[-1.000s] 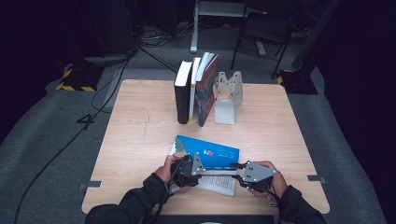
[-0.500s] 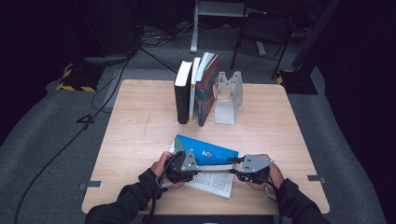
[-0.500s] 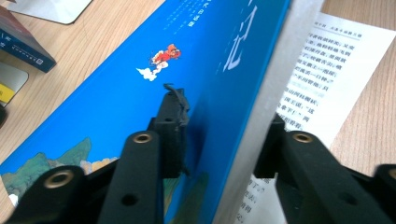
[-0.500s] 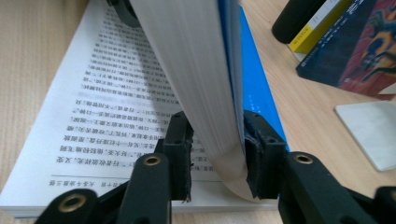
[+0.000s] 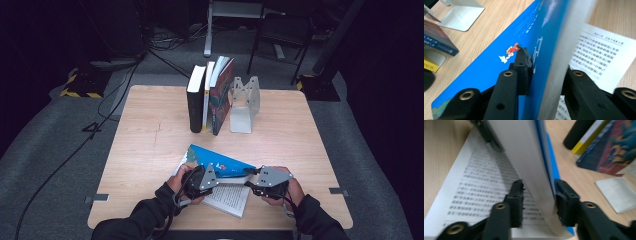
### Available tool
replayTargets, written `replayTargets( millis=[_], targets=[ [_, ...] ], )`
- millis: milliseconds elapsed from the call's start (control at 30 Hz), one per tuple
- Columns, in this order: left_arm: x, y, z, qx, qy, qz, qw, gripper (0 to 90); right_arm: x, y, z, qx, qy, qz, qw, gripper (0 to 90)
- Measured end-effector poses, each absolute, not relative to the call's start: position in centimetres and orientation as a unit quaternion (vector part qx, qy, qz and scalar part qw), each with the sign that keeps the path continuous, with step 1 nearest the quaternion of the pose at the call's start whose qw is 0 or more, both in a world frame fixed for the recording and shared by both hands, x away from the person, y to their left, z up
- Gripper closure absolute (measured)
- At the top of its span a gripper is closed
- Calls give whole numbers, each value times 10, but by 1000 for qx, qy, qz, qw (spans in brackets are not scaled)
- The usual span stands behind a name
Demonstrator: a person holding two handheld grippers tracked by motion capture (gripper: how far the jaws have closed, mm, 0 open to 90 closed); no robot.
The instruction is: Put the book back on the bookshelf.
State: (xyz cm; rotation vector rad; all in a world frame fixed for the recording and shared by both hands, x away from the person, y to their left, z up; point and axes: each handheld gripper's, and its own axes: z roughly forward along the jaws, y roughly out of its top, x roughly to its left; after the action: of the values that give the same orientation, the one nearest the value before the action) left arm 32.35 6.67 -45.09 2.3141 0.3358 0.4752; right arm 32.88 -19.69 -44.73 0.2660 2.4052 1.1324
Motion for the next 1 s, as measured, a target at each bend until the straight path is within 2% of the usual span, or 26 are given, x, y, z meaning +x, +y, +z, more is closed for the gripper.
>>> replayTargets(
  millis=[33,67,167,367,400,700,833,1000],
  targets=[
    [323,67,-451,901,131,185,369,732,329,-197,-447,97,876,412,233,563],
    [325,69,-450,897,136,175,382,732,330,-200,-445,105,869,419,241,498],
    [330,76,-445,891,149,157,398,733,335,-219,-442,139,851,449,236,464],
    [332,85,-438,882,156,158,416,744,353,-242,-458,198,856,424,221,468],
    [331,86,-437,881,157,159,417,745,357,-243,-466,207,861,415,206,467],
    [333,92,-432,873,162,156,433,749,364,-238,-483,214,880,377,193,471],
    [333,93,-431,872,163,152,435,749,365,-232,-493,210,890,370,161,430],
    [334,96,-431,872,163,141,439,746,360,-226,-494,195,885,392,158,459]
  ],
)
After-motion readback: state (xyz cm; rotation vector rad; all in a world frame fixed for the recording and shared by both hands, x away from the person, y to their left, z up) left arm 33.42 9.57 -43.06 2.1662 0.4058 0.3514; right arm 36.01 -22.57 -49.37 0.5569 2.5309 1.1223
